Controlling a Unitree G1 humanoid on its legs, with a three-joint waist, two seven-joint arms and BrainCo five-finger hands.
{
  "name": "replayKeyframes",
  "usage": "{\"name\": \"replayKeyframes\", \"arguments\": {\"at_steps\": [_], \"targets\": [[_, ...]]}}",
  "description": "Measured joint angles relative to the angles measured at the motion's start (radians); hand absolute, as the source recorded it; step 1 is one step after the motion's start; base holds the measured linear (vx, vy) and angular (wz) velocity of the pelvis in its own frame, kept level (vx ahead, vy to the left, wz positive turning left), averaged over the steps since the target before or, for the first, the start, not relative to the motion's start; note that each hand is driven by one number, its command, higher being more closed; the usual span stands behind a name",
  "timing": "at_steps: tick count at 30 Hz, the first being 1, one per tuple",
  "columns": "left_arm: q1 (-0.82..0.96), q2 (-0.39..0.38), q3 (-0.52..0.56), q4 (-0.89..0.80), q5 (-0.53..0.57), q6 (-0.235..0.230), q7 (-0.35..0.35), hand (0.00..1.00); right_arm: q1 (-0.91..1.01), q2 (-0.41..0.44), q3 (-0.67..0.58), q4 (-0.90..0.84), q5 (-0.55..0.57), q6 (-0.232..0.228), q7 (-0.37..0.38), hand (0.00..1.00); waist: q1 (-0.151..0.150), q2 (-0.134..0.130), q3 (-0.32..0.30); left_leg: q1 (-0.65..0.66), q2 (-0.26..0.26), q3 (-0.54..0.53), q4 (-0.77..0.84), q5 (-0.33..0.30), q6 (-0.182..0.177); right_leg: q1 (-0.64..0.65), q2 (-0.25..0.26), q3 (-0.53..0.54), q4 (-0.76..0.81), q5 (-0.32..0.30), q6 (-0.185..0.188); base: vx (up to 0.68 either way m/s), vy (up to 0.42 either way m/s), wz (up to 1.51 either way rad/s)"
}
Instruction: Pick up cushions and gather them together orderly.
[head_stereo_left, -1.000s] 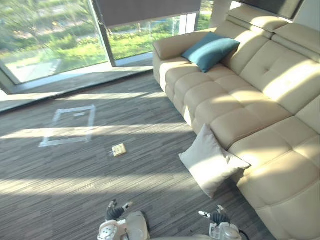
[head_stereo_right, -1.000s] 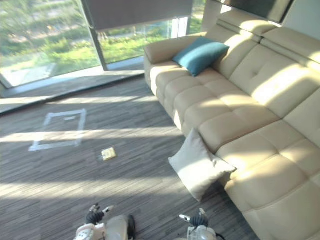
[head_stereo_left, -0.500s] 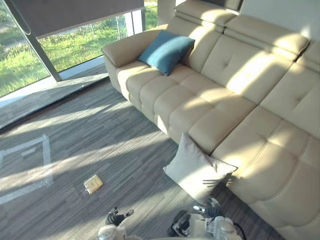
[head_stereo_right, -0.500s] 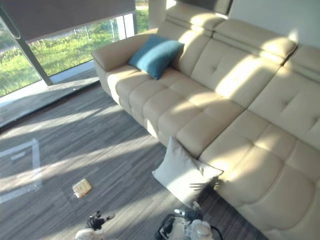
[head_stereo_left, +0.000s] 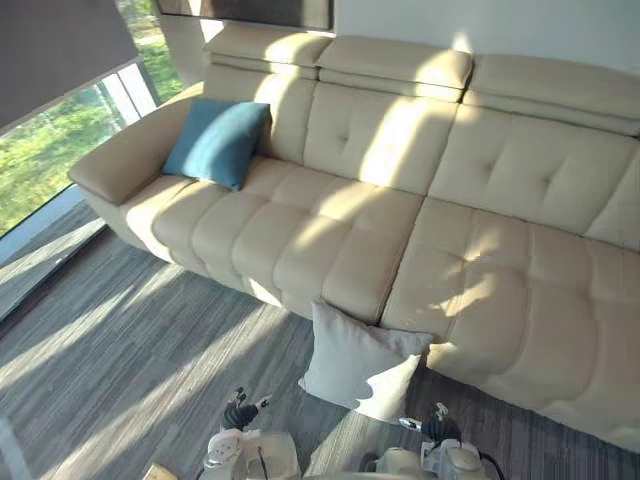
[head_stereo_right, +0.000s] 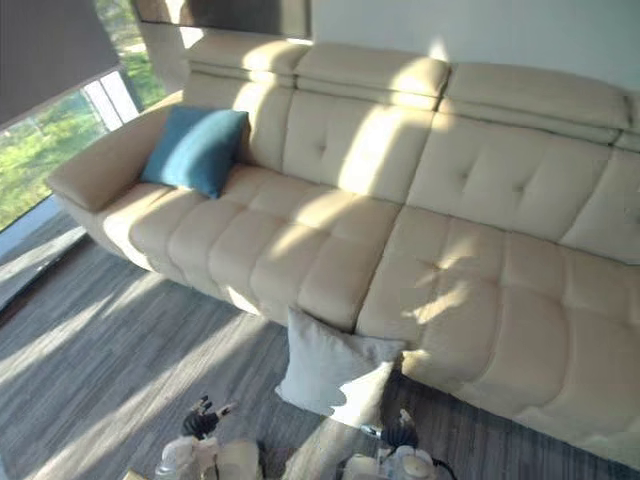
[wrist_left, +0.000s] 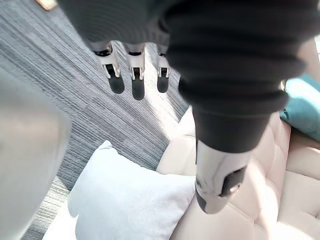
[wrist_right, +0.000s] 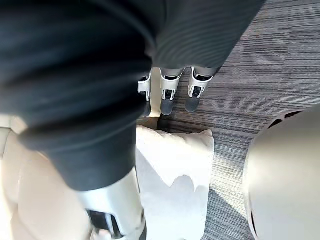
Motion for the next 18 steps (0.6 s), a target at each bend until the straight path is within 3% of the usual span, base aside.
{"name": "replayKeyframes", "arguments": {"at_steps": [3,5,12,15,18], "targets": [[-0.004,0.024,0.005,0.023,0.001,0.001,-0.002,0.00,0.023,0.046,0.010,-0.001,0.000,0.000,0.000,0.00,-0.005,-0.063,-0.046,0.034,-0.034,0.098,-0.040,-0.015,0.024,-0.012,-0.042,0.083,-0.034,0.013,0.040,0.22,0.263,-0.70],[-0.006,0.027,0.005,0.032,0.001,0.001,-0.001,0.00,0.032,0.051,0.022,0.001,0.000,0.000,0.001,0.00,-0.006,-0.073,-0.053,0.060,-0.050,0.121,-0.064,-0.014,0.029,0.004,-0.056,0.104,-0.066,0.024,0.058,0.17,0.181,-0.40],[-0.008,0.013,-0.015,0.074,0.001,0.003,-0.002,0.00,0.031,0.063,-0.004,0.003,0.002,-0.004,0.003,0.00,-0.006,-0.039,-0.086,0.174,-0.050,0.241,-0.165,-0.012,0.032,0.039,-0.049,0.201,-0.133,0.053,0.073,0.12,0.060,-0.51],[-0.006,-0.003,-0.015,0.074,-0.001,0.002,-0.001,0.00,0.017,0.056,-0.008,0.016,0.002,-0.003,0.003,0.00,-0.001,-0.012,-0.084,0.205,-0.006,0.295,-0.197,-0.012,0.032,0.013,-0.025,0.118,-0.118,0.091,0.071,0.00,-0.060,-0.46],[-0.006,-0.005,-0.016,0.074,-0.010,0.003,0.000,0.00,0.011,0.035,-0.008,0.014,0.002,-0.006,-0.001,0.00,-0.004,-0.002,-0.076,0.207,0.003,0.316,-0.200,-0.011,0.031,-0.003,-0.021,0.069,-0.099,0.094,0.064,-0.01,-0.060,-0.32]]}}
